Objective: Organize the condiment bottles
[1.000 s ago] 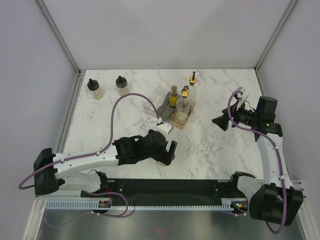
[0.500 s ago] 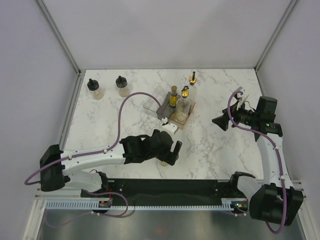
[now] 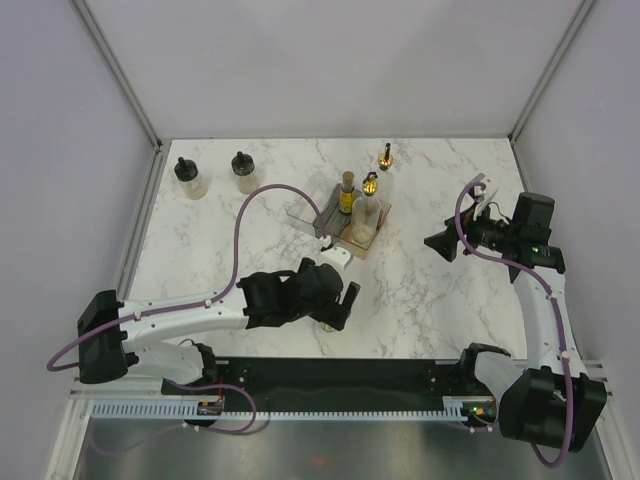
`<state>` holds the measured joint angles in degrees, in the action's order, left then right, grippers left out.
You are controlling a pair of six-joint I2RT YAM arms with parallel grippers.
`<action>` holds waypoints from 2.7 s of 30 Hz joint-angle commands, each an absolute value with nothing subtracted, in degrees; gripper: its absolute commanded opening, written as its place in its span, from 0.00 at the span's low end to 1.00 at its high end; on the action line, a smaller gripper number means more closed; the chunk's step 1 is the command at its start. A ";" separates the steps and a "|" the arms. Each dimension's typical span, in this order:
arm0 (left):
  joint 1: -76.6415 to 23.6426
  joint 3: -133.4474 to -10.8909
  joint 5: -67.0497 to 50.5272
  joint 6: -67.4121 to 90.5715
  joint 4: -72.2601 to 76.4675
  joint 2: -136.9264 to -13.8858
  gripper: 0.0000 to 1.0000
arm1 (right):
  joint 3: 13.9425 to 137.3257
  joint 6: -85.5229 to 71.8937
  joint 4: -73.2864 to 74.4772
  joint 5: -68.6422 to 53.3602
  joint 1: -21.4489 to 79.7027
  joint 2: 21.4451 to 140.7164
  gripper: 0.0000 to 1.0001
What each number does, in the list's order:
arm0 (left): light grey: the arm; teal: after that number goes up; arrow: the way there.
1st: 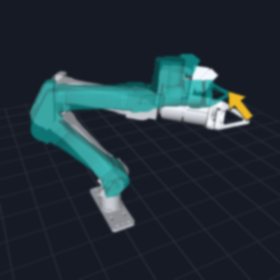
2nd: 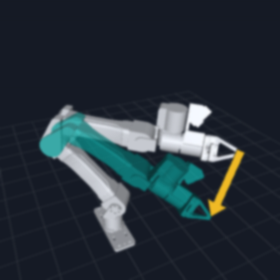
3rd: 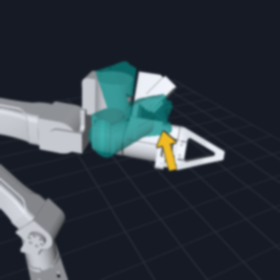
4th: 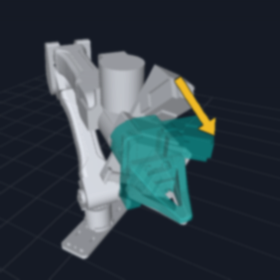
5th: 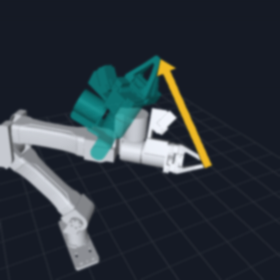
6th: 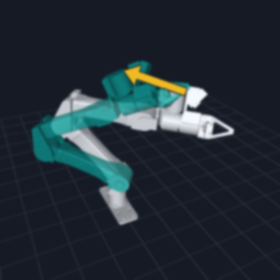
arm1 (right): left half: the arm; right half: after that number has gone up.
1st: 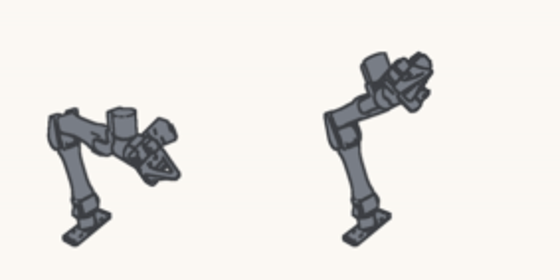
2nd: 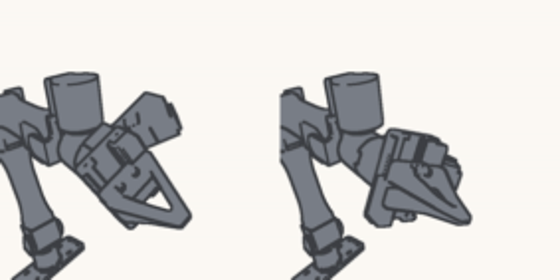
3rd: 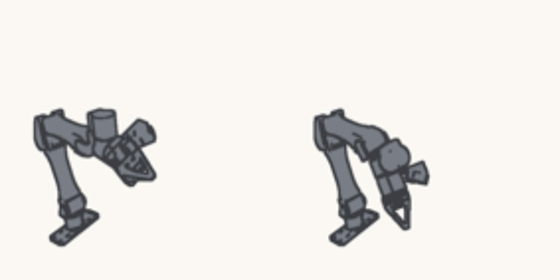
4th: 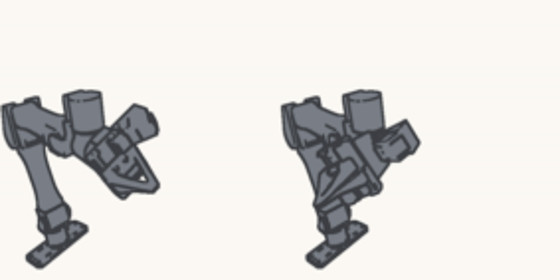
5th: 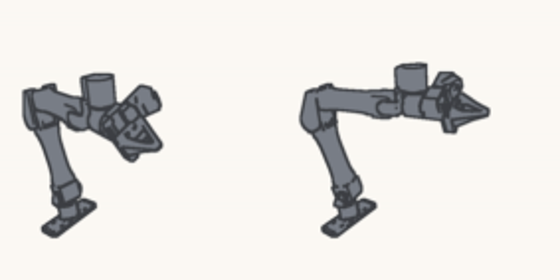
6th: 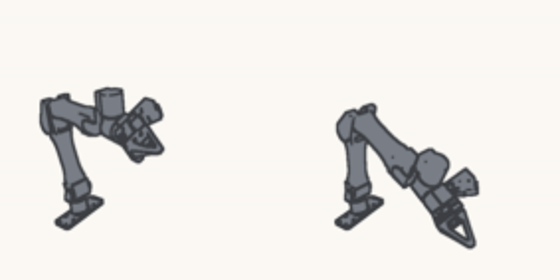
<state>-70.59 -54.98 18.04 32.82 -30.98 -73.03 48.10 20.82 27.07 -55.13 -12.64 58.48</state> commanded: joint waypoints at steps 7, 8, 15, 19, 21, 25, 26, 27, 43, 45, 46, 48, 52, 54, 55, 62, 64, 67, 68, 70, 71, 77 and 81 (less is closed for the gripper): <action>-70.93 -54.05 22.32 33.31 -31.11 -70.05 0.84 | 48.60 22.24 26.81 -55.72 -12.66 58.27 0.90; -70.93 -54.05 22.32 33.22 -31.11 -70.22 0.82 | 48.60 22.24 26.81 -55.72 -12.66 58.27 0.90; -70.93 -54.49 22.85 32.43 -30.94 -72.51 0.49 | 48.60 22.24 26.81 -55.55 -12.66 58.27 0.90; -70.93 -54.58 23.38 31.91 -31.03 -72.95 0.03 | 48.60 22.24 26.81 -55.55 -12.66 58.36 0.90; -70.84 -54.75 24.16 31.38 -30.94 -73.04 0.02 | 48.60 22.24 26.89 -55.55 -12.66 58.36 0.90; -70.32 -56.68 26.28 28.83 -30.94 -72.77 0.02 | 48.69 22.32 26.89 -55.55 -12.66 58.36 0.90; -69.18 -57.73 26.28 28.83 -30.94 -72.60 0.02 | 48.60 22.32 26.89 -55.55 -12.74 58.36 0.90; -68.47 -58.35 26.28 28.83 -30.94 -72.42 0.02 | 48.69 22.32 26.89 -55.55 -12.66 58.36 0.90; -45.18 -76.54 17.23 9.85 -24.70 -79.00 0.02 | 48.60 22.41 26.98 -55.72 -12.66 58.45 0.90; -43.95 -80.06 16.00 8.35 -24.26 -82.25 0.02 | 48.69 22.41 27.07 -55.81 -12.66 58.36 0.90; -43.08 -82.59 15.74 7.83 -24.26 -83.48 0.02 | 48.69 22.41 26.98 -55.72 -12.74 58.27 0.90; -42.02 -85.07 15.03 6.51 -24.17 -87.18 0.02 | 48.69 22.41 27.07 -55.72 -12.66 58.36 0.90; -41.05 -91.74 13.89 4.93 -24.26 -93.24 0.02 | 48.69 22.41 27.07 -55.90 -12.74 58.27 0.90; -40.87 -93.51 13.54 4.66 -24.17 -96.05 0.02 | 48.69 22.41 27.07 -55.90 -12.66 58.27 0.90; -40.87 -94.99 13.36 4.48 -24.34 -96.85 0.02 | 48.69 22.41 27.16 -55.90 -12.66 58.27 0.90; -40.69 -96.77 12.83 4.74 -24.43 -102.21 0.02 | 48.78 22.50 27.25 -55.99 -12.66 58.01 0.90; -40.69 -96.68 12.13 5.10 -24.35 -103.35 0.02 | 48.87 22.50 27.33 -55.99 -12.66 58.10 0.90; -40.61 -96.59 11.25 5.36 -24.17 -105.02 0.02 | 48.87 22.50 27.33 -55.99 -12.74 58.10 0.90; -40.61 -96.59 11.16 5.36 -24.00 -105.29 0.02 | 48.87 22.59 27.33 -55.99 -12.66 58.10 0.90; -40.61 -96.51 10.90 5.89 -24.08 -105.99 0.02 | 48.87 22.59 27.42 -55.90 -12.74 58.10 0.90; -40.52 -96.42 10.90 5.98 -24.00 -106.08 0.02 | 48.87 22.59 27.33 -55.90 -12.66 58.18 0.90; -40.25 -95.19 9.67 7.38 -23.56 -106.35 0.03 | 48.96 22.68 27.51 -55.90 -12.66 58.18 0.90; -40.08 -94.05 8.88 8.35 -23.20 -106.26 0.10 | 48.96 22.76 27.51 -55.90 -12.66 58.18 0.90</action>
<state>-40.53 -93.30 9.93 7.25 -28.12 -107.02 48.10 21.26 27.92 -55.00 -12.64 58.48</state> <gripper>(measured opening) 0.384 0.899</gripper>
